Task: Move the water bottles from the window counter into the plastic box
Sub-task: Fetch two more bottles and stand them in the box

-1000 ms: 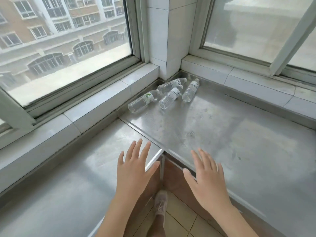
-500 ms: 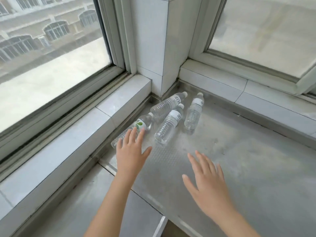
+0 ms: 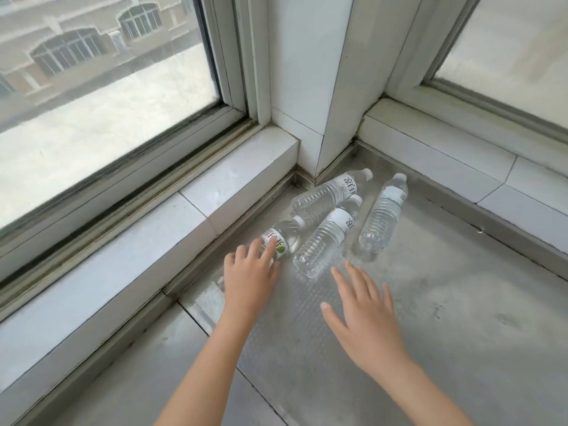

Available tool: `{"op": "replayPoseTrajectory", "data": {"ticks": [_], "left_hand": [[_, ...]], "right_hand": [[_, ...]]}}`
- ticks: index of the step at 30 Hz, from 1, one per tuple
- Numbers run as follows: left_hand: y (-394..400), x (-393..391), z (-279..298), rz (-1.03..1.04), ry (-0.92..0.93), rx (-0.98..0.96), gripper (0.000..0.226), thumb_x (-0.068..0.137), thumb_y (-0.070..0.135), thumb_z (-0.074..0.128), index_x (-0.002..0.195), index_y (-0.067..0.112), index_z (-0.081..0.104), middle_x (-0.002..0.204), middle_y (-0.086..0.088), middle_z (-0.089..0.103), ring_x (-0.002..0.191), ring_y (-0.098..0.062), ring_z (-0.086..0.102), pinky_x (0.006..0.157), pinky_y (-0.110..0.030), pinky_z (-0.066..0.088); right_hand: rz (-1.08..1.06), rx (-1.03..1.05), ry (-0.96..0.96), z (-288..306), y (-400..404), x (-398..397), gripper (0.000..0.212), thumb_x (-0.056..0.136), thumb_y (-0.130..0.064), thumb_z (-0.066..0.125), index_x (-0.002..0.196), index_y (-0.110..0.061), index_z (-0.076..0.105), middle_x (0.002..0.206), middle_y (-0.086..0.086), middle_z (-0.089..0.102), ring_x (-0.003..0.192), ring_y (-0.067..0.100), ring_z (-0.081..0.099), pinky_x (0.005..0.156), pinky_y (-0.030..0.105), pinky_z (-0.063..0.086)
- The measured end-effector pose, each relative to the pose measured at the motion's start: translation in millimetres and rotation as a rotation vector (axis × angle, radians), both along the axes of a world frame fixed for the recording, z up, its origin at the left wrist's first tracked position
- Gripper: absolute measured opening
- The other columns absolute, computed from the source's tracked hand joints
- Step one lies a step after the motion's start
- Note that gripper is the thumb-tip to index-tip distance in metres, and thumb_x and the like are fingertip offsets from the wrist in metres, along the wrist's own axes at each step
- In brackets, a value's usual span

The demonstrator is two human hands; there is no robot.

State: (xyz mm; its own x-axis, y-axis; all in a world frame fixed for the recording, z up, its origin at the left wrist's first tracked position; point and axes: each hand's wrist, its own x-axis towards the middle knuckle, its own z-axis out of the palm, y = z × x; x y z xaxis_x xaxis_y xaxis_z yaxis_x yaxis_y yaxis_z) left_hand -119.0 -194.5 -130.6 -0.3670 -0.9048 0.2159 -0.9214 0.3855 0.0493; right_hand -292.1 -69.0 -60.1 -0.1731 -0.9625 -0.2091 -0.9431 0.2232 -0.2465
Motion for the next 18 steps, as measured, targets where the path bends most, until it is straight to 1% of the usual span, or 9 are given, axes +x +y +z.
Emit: {"op": "replayPoseTrajectory", "data": {"ticks": [3,4,6,8,9,10,11,15,18], "left_hand": [[-1,2,0,-0.01,0.019,-0.022,0.049,0.079,0.038,0.071,0.126,0.024,0.063,0.112,-0.001,0.069,0.081,-0.026,0.067,0.066,-0.037,0.047],[-2,3,0,-0.001,0.019,0.008,0.055,0.078,0.042,0.073,0.129,0.024,0.062,0.116,-0.003,0.069,0.083,-0.028,0.068,0.068,-0.038,0.048],[-4,4,4,0.014,0.009,0.124,0.066,0.077,0.05,0.073,0.136,0.026,0.056,0.121,-0.006,0.067,0.088,-0.031,0.069,0.068,-0.038,0.051],[-6,3,8,0.04,-0.007,0.307,0.075,0.085,0.056,0.061,0.15,0.035,0.031,0.132,0.0,0.058,0.103,-0.029,0.065,0.074,-0.037,0.051],[-7,4,7,0.043,-0.017,0.389,0.078,0.088,0.057,0.056,0.153,0.038,0.017,0.137,0.003,0.053,0.11,-0.026,0.061,0.077,-0.037,0.052],[-7,4,7,0.047,-0.019,0.44,0.081,0.089,0.057,0.054,0.154,0.04,0.009,0.138,0.004,0.05,0.113,-0.025,0.059,0.078,-0.036,0.053],[-7,4,9,0.056,-0.007,0.457,0.082,0.088,0.056,0.056,0.153,0.042,0.007,0.137,0.004,0.05,0.113,-0.023,0.058,0.079,-0.036,0.053],[-11,1,14,0.083,0.051,0.467,0.082,0.085,0.052,0.063,0.151,0.045,0.015,0.128,0.004,0.056,0.11,-0.022,0.06,0.078,-0.032,0.051],[-15,3,14,0.129,0.09,0.5,0.081,0.082,0.054,0.065,0.15,0.046,0.021,0.125,0.003,0.059,0.107,-0.023,0.062,0.08,-0.032,0.051]], "right_hand": [[-0.016,-0.007,-0.02,-6,-17,-1,0.073,0.085,-0.057,0.017,0.147,-0.021,0.032,0.156,0.007,0.026,0.143,0.026,0.024,0.111,0.055,0.02],[-0.029,-0.008,-0.026,-7,-23,-1,0.072,0.086,-0.057,0.019,0.147,-0.02,0.032,0.156,0.007,0.026,0.143,0.027,0.024,0.111,0.054,0.022],[-0.067,-0.019,-0.036,-14,-37,-3,0.065,0.091,-0.053,0.032,0.146,-0.018,0.032,0.155,0.01,0.028,0.141,0.029,0.027,0.11,0.049,0.026],[-0.1,0.002,-0.059,-23,-52,-4,0.063,0.094,-0.047,0.043,0.147,-0.017,0.028,0.155,0.013,0.025,0.139,0.03,0.028,0.108,0.044,0.028],[-0.119,0.015,-0.076,-26,-60,-4,0.064,0.094,-0.046,0.045,0.147,-0.016,0.026,0.155,0.014,0.024,0.138,0.032,0.029,0.108,0.043,0.029],[-0.141,0.021,-0.093,-29,-67,-4,0.065,0.093,-0.046,0.045,0.147,-0.016,0.024,0.155,0.016,0.022,0.137,0.033,0.03,0.107,0.043,0.031],[-0.163,0.018,-0.107,-31,-73,-4,0.066,0.093,-0.045,0.046,0.147,-0.016,0.024,0.155,0.017,0.021,0.135,0.035,0.032,0.105,0.043,0.033],[-0.257,-0.006,-0.155,-37,-93,-5,0.069,0.093,-0.046,0.047,0.148,-0.016,0.019,0.158,0.016,0.008,0.132,0.037,0.035,0.097,0.044,0.041],[-0.289,0.02,-0.192,-43,-104,-4,0.072,0.093,-0.046,0.048,0.149,-0.014,0.016,0.159,0.015,-0.004,0.129,0.039,0.038,0.092,0.043,0.043]]}}
